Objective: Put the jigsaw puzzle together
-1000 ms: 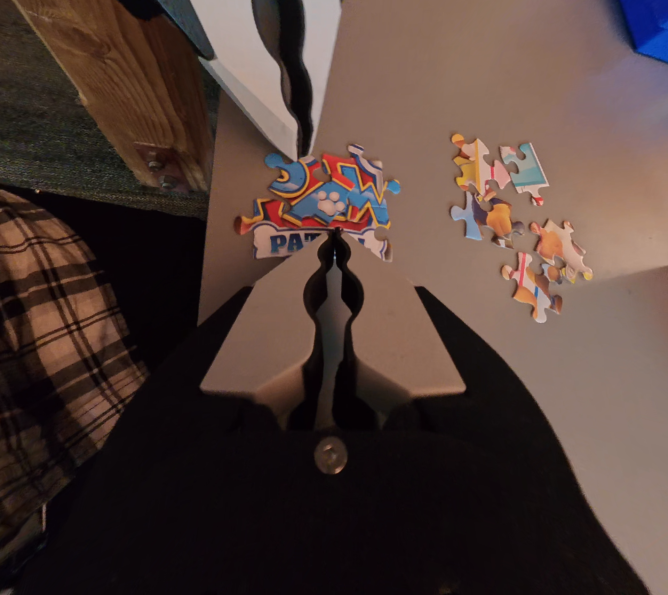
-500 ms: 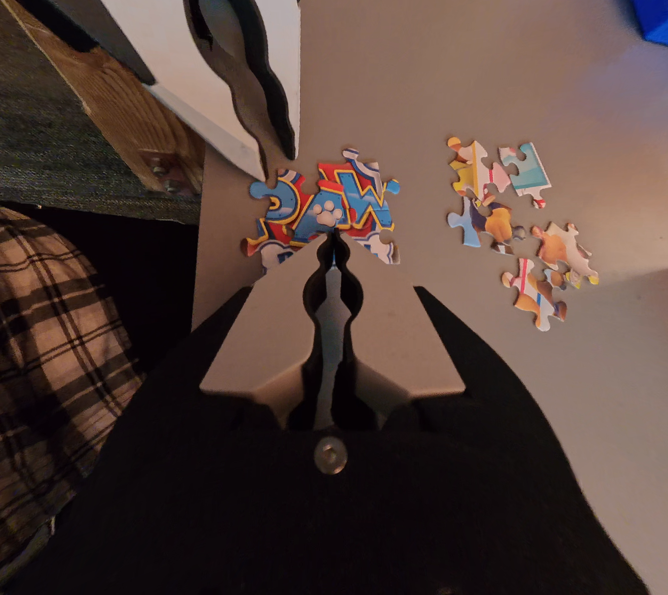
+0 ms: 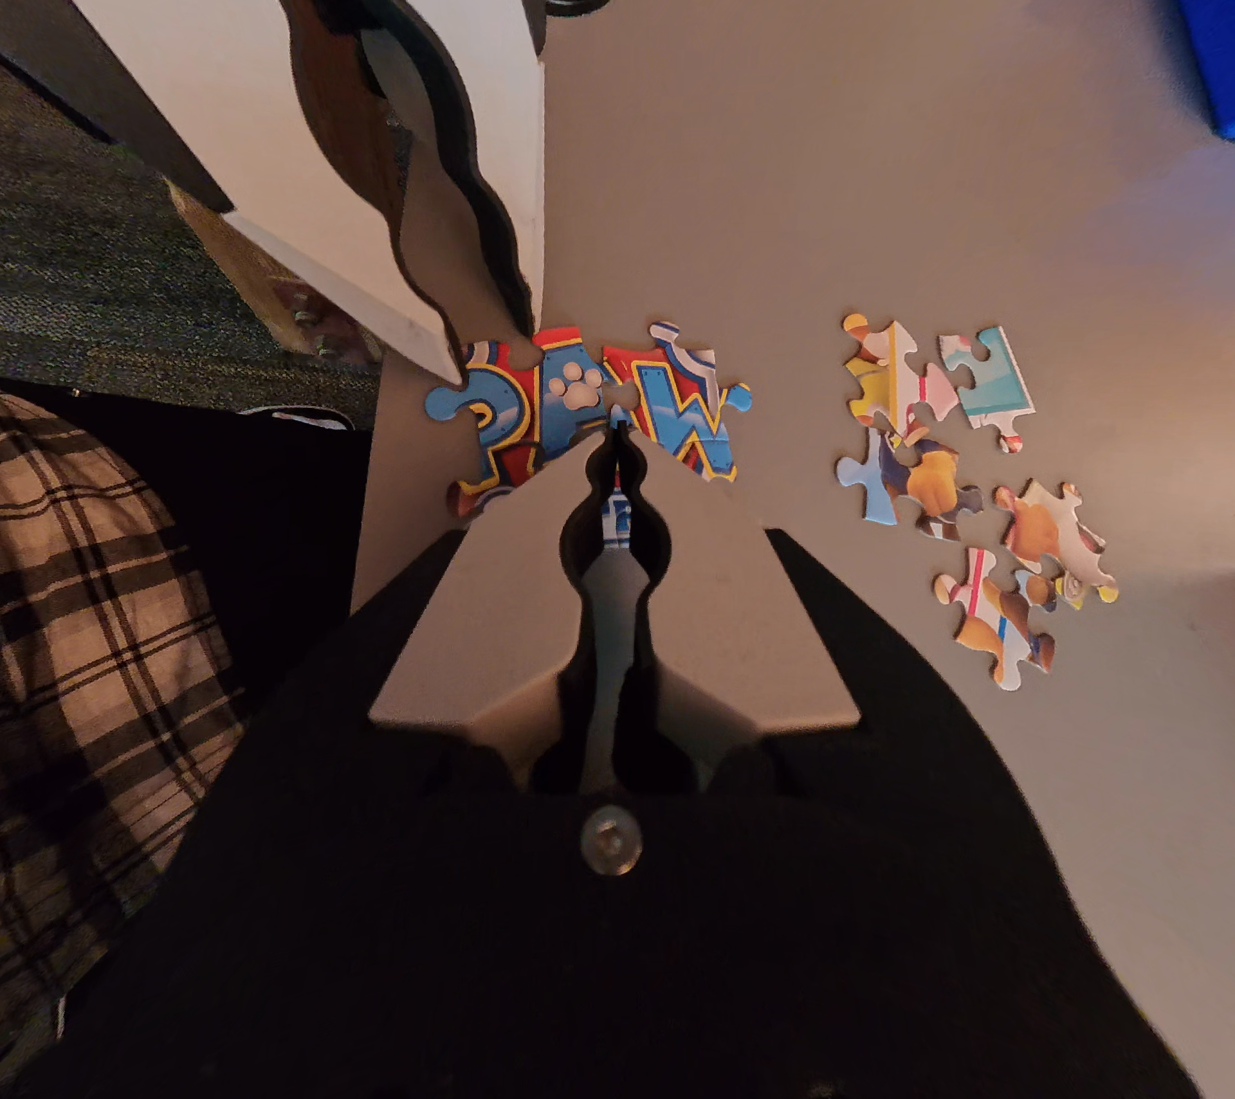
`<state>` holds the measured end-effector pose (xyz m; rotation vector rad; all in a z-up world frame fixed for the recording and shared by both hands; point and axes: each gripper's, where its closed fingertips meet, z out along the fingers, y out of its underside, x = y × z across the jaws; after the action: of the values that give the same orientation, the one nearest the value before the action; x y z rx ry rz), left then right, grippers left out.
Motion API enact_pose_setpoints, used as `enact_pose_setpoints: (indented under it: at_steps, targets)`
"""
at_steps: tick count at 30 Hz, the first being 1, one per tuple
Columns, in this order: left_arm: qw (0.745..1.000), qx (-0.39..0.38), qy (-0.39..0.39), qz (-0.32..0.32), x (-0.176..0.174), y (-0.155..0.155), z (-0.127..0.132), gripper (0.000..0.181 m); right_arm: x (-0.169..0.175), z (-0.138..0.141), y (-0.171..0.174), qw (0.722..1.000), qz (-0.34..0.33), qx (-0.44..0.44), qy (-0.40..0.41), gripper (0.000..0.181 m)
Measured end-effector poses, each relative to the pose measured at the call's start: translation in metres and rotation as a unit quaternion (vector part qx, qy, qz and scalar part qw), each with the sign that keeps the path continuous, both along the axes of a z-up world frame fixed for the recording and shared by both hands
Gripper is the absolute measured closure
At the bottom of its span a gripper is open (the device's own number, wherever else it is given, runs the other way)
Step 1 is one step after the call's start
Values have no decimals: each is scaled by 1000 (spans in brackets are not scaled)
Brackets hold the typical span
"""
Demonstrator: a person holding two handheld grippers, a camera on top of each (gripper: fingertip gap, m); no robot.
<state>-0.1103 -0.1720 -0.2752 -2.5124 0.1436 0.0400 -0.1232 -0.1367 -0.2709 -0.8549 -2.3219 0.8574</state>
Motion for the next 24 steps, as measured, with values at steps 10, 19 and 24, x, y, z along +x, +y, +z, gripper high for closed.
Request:
enact_pose_setpoints:
  at_steps: [10,19,24]
  targets:
    - [998,-18,29,-45,-5,3,0,167,2,-1,1,1000,1,-16,-7,181]
    - [996,-36,21,-73,0,-2,2,162,3,-1,0,1000,6,-14,-6,181]
    - [997,-8,28,-77,2,11,11,162,2,0,0,1000,5,-16,-4,181]
